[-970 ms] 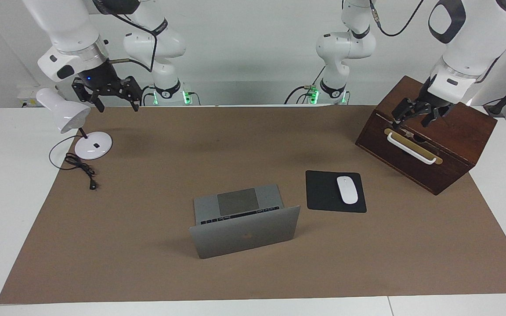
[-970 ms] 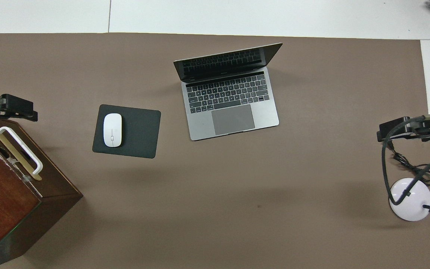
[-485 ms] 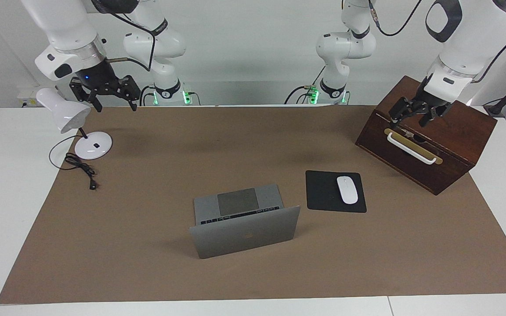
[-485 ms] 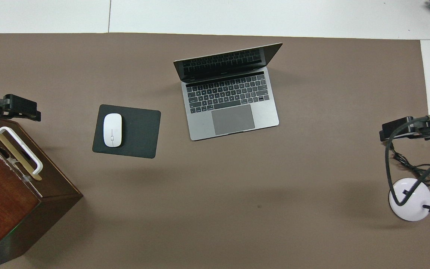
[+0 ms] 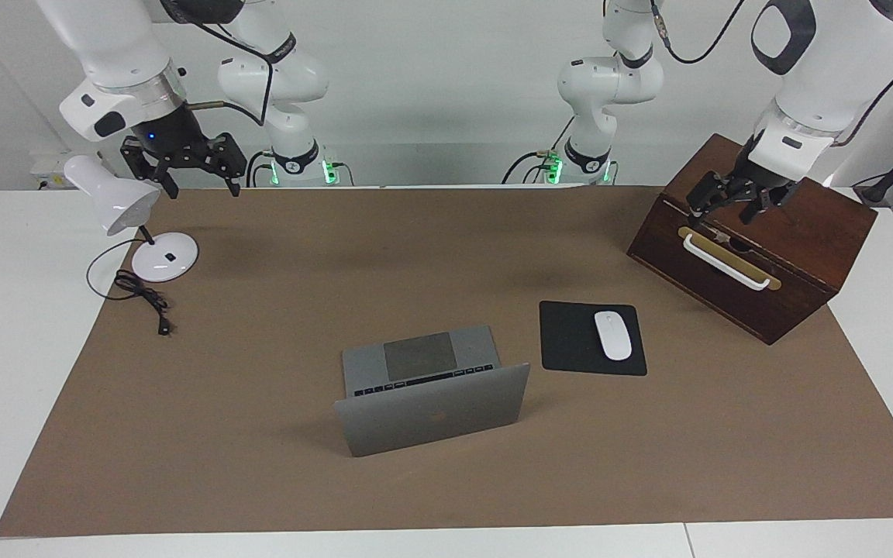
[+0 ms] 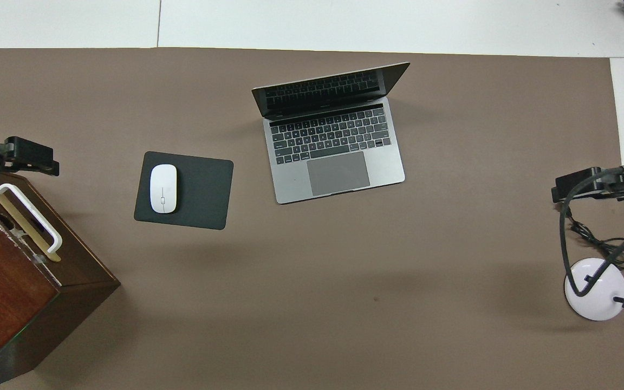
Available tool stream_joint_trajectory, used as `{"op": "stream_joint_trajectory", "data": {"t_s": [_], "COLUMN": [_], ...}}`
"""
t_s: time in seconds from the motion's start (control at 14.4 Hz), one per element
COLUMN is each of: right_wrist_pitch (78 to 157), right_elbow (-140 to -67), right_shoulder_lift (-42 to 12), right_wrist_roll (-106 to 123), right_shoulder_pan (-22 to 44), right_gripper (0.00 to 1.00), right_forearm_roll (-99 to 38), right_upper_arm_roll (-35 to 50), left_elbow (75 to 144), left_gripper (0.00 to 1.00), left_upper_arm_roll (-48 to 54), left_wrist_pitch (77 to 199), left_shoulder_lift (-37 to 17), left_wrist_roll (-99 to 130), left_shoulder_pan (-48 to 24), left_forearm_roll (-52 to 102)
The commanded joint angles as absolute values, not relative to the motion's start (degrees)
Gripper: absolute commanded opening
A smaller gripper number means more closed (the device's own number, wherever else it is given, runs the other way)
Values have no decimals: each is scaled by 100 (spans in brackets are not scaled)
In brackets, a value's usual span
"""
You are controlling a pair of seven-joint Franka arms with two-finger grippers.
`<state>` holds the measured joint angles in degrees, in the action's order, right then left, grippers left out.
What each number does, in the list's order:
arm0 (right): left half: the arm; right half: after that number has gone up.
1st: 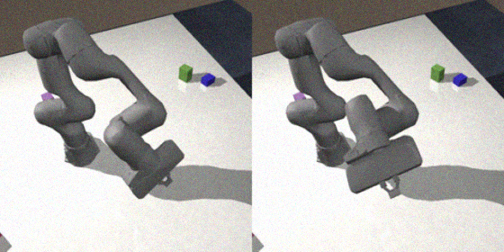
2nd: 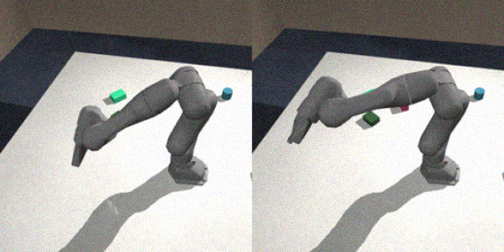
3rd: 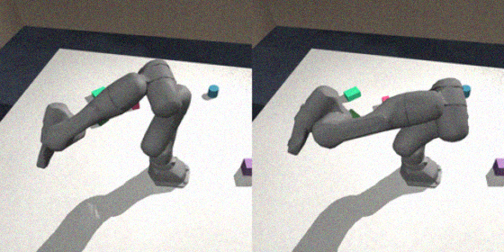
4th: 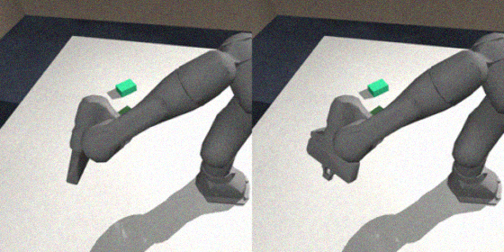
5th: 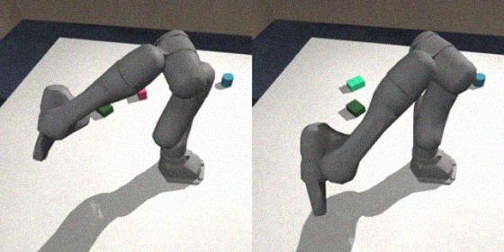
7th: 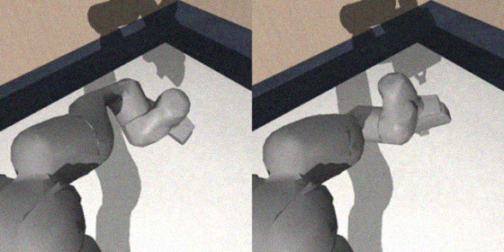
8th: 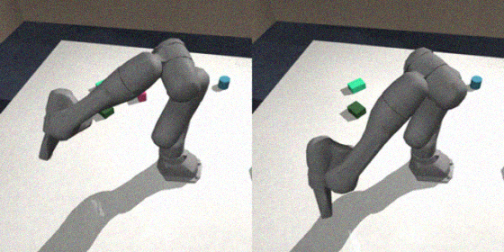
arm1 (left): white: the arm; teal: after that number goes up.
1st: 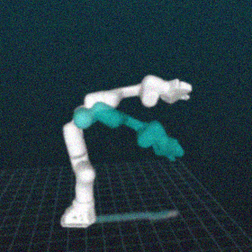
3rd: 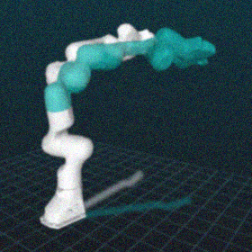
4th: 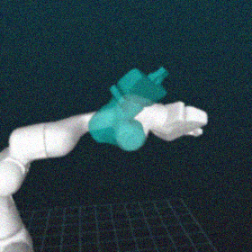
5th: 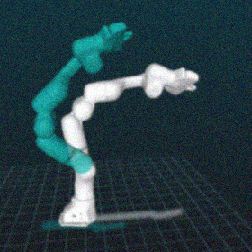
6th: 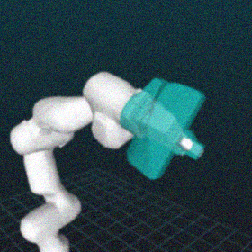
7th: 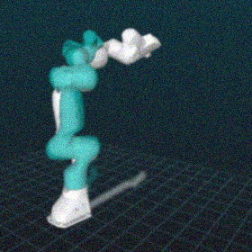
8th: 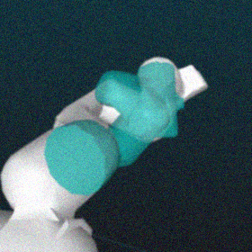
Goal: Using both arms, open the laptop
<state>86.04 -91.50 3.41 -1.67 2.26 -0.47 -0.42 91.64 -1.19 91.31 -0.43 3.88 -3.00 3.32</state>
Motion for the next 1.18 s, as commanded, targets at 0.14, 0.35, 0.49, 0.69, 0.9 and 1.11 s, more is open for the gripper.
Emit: {"op": "stream_joint_trajectory", "data": {"t_s": [0.14,0.35,0.49,0.69,0.9,1.11], "right_wrist_pitch": [8692,8692,8692,8692,8692,8692], "right_elbow": [-9158,-9167,-9167,-9167,-9167,-9167], "right_shoulder_lift": [360,360,360,360,360,360], "right_wrist_roll": [9,9,9,-9,-18,-26], "right_shoulder_pan": [141,149,149,149,132,97], "right_gripper": [100,100,100,100,100,100], "right_forearm_roll": [35,35,26,26,18,9], "right_upper_arm_roll": [0,0,0,0,0,-9], "left_elbow": [9220,9246,9246,9246,9246,9255], "left_gripper": [100,100,100,100,100,100], "left_upper_arm_roll": [-62,-53,-53,-44,-96,-88], "left_wrist_pitch": [9184,9237,9229,9237,9246,9264], "left_shoulder_lift": [62,62,62,62,18,26], "left_wrist_roll": [308,299,299,299,308,308], "left_shoulder_pan": [-229,-220,-211,-193,-272,-246], "left_forearm_roll": [202,211,202,211,150,132]}}
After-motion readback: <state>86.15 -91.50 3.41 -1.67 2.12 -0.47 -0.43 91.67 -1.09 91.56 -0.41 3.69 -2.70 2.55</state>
